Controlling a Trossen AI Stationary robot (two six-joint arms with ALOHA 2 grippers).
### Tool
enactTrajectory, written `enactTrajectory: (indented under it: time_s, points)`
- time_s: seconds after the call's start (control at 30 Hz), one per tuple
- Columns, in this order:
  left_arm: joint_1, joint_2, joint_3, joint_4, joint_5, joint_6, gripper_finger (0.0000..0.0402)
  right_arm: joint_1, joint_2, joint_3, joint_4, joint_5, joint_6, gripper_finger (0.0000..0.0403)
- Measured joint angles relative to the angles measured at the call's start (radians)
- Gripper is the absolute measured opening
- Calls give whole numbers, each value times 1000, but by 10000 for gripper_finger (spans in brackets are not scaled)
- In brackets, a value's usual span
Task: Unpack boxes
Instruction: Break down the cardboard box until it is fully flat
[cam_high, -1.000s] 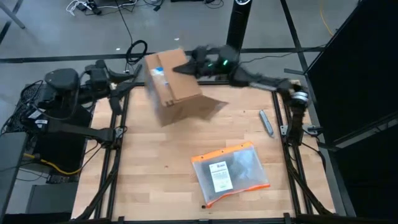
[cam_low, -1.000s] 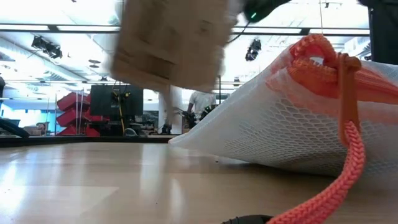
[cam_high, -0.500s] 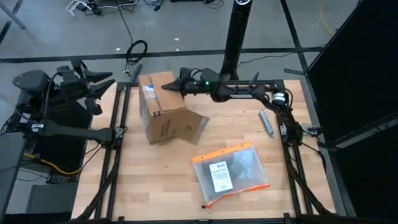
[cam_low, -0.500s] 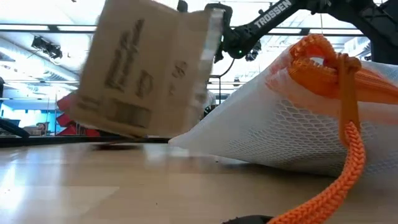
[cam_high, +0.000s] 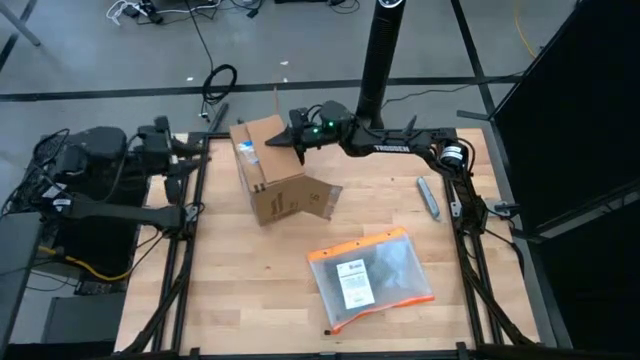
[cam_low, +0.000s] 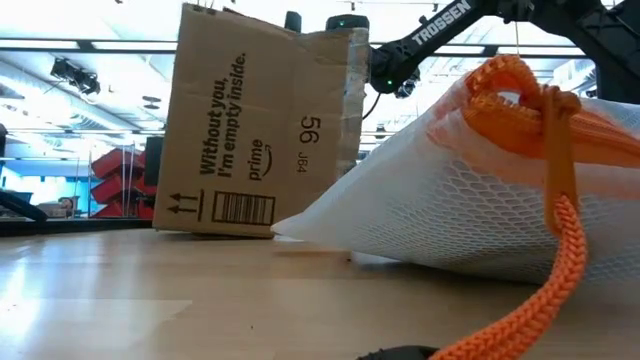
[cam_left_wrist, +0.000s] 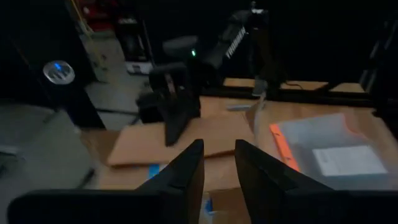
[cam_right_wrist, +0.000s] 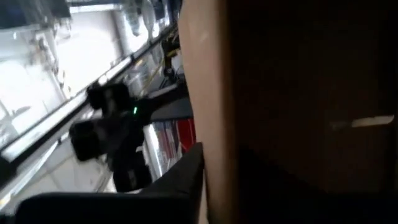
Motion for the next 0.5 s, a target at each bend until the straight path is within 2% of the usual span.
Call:
enactTrajectory:
  time_s: [0.3, 0.4, 0.5]
  points:
    - [0, -8, -221, 35, 153, -173, 66, 5, 2, -3, 64, -66, -45, 249]
    - [0, -9, -284, 112, 167, -210, 58, -7, 0, -3, 110, -70, -84, 299]
    - [0, -7, -304, 129, 168, -264, 50, -25, -4, -3, 160, -101, -109, 328]
